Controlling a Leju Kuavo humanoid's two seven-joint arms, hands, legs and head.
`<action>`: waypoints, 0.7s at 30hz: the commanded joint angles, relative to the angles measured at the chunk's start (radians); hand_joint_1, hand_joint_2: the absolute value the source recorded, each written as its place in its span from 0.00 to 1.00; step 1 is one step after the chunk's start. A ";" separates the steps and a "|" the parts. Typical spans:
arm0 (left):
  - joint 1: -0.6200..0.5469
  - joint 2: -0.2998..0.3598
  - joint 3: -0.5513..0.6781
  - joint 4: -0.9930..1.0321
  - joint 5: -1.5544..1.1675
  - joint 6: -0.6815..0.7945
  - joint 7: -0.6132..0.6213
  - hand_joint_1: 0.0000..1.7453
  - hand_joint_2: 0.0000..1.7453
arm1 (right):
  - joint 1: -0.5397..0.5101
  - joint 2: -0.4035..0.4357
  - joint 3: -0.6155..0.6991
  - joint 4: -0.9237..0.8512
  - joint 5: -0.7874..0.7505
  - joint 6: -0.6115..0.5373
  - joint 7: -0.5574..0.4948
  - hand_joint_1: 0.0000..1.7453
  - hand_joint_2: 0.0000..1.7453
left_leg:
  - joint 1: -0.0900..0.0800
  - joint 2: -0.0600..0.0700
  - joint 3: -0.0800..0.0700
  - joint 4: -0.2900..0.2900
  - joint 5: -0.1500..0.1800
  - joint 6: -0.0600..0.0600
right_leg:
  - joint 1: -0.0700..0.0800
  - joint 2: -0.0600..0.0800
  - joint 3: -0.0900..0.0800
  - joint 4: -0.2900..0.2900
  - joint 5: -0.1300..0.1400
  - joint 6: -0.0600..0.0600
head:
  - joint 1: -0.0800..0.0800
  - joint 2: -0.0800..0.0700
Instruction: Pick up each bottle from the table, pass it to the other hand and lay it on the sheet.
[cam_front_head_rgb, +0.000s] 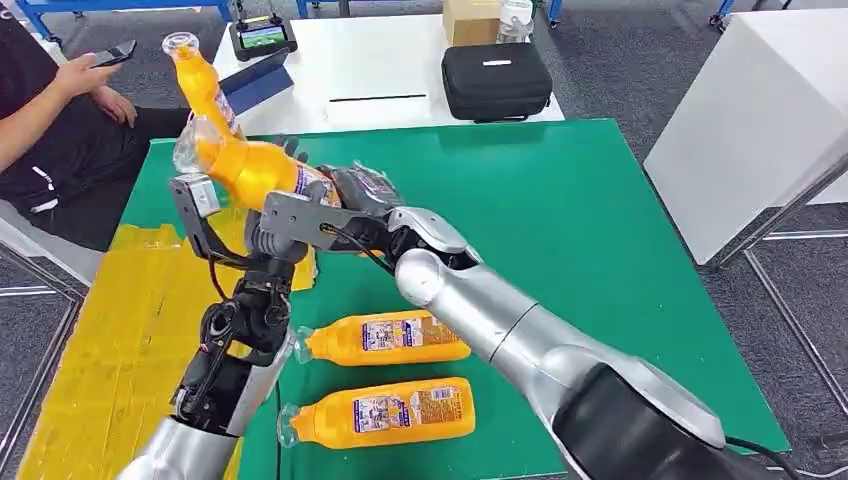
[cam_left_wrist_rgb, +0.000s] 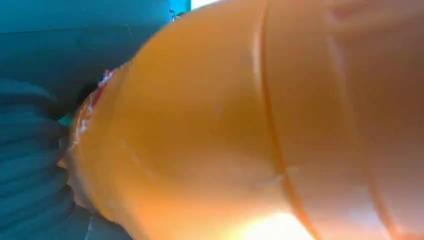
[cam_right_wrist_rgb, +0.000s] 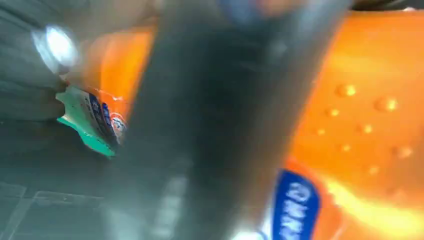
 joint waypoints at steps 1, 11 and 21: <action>-0.132 -0.032 -0.127 -0.042 0.039 -0.067 0.006 1.00 1.00 | 0.101 0.056 0.164 0.017 -0.009 -0.004 -0.038 1.00 1.00 | 0.002 -0.006 0.006 0.001 -0.003 -0.001 | 0.002 -0.007 0.009 0.000 -0.005 -0.001 | 0.000 0.000; -0.107 -0.006 -0.101 -0.095 0.039 -0.049 -0.023 1.00 1.00 | 0.108 0.056 0.122 0.054 0.048 -0.015 -0.041 1.00 1.00 | 0.002 -0.004 0.002 0.000 -0.001 -0.001 | 0.002 -0.004 0.004 -0.001 -0.002 -0.001 | 0.000 0.000; -0.087 0.095 0.010 -0.212 -0.132 0.025 -0.056 1.00 1.00 | 0.134 -0.001 -0.054 0.119 0.218 0.011 -0.090 0.00 0.00 | 0.002 -0.003 0.002 0.000 0.000 -0.001 | 0.002 -0.003 0.003 -0.001 -0.001 -0.001 | 0.000 0.000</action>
